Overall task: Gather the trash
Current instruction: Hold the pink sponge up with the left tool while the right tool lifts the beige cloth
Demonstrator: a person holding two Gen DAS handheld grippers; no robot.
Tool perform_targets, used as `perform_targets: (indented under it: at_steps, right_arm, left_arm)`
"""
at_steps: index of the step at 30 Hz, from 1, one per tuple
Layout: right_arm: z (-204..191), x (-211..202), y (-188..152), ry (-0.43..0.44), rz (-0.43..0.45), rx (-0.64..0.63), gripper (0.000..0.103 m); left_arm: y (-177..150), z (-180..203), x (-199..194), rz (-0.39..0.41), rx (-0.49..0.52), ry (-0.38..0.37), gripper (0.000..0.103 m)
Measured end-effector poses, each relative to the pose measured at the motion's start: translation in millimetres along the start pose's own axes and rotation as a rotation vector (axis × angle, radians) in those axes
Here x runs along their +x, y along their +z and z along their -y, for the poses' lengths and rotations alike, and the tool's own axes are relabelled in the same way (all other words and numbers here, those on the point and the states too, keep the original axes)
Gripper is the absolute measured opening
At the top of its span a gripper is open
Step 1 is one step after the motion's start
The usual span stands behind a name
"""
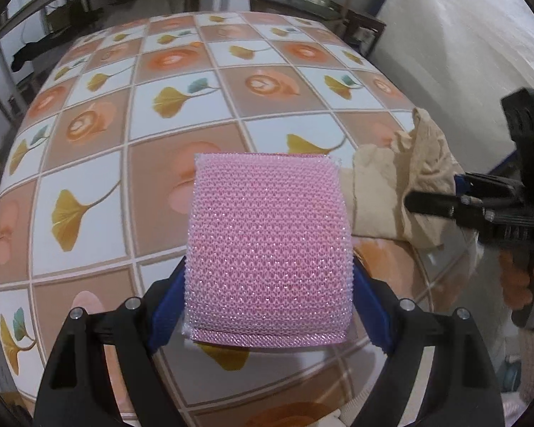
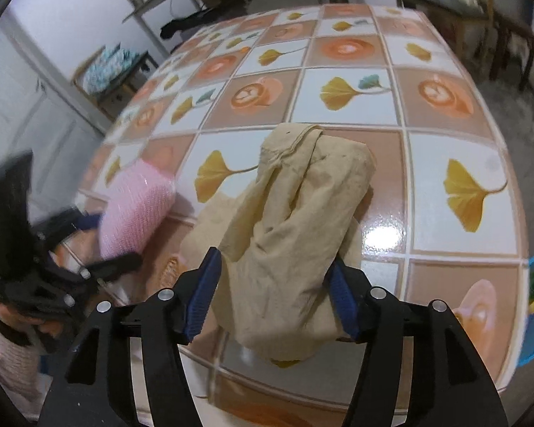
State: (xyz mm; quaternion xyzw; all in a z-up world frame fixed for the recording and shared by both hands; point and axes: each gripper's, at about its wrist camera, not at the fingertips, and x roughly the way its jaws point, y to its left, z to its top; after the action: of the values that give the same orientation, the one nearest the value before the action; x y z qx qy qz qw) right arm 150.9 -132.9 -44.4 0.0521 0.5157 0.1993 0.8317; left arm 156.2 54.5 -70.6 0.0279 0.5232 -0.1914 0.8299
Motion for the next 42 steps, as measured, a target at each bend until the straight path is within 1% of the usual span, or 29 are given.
perform_targets:
  at_steps: [3,4,6,7,9,10,12,14,20,31,38,42]
  right_arm:
    - [-16,3,-5,-0.098,0.007,-0.109,0.057]
    - [-19,4,-7,-0.120,0.009,-0.128,0.056]
    - [-24,5,-9,-0.191,0.015,-0.165,0.046]
    - [-23,4,-10,-0.194,0.019,-0.166,0.043]
    - [-18,3,-8,-0.197,0.023,-0.142,0.028]
    - [-15,2,-7,-0.195,0.025,-0.127,0.024]
    - [-8,0,-6,-0.181,0.024,-0.094,0.010]
    - [-4,-2,-5,-0.162,0.022,-0.061,0.007]
    - [2,-7,-6,-0.131,0.032,0.000,0.005]
    - [7,-29,-3,-0.133,0.085,0.038,0.005]
    - [10,-40,1,-0.132,0.119,0.050,0.005]
    - [12,-42,1,-0.114,0.127,0.068,0.005]
  left_arm:
    - [0,-1,1,0.013,-0.015,0.021,0.081]
    - [1,-1,2,0.015,-0.020,0.024,0.081]
    - [1,-2,1,0.021,-0.033,0.022,0.080]
    - [1,-2,1,0.024,-0.037,0.024,0.080]
    - [0,-2,-1,0.033,-0.042,0.029,0.080]
    - [0,-1,-1,0.036,-0.043,0.029,0.080]
    - [1,1,-1,0.043,-0.039,0.034,0.079]
    - [1,3,-2,0.047,-0.031,0.044,0.079]
    - [3,8,-9,0.075,-0.004,0.071,0.079]
    - [8,13,-21,0.113,0.017,0.087,0.079]
    - [9,17,-27,0.128,0.025,0.085,0.079]
    - [9,17,-33,0.144,0.026,0.074,0.079]
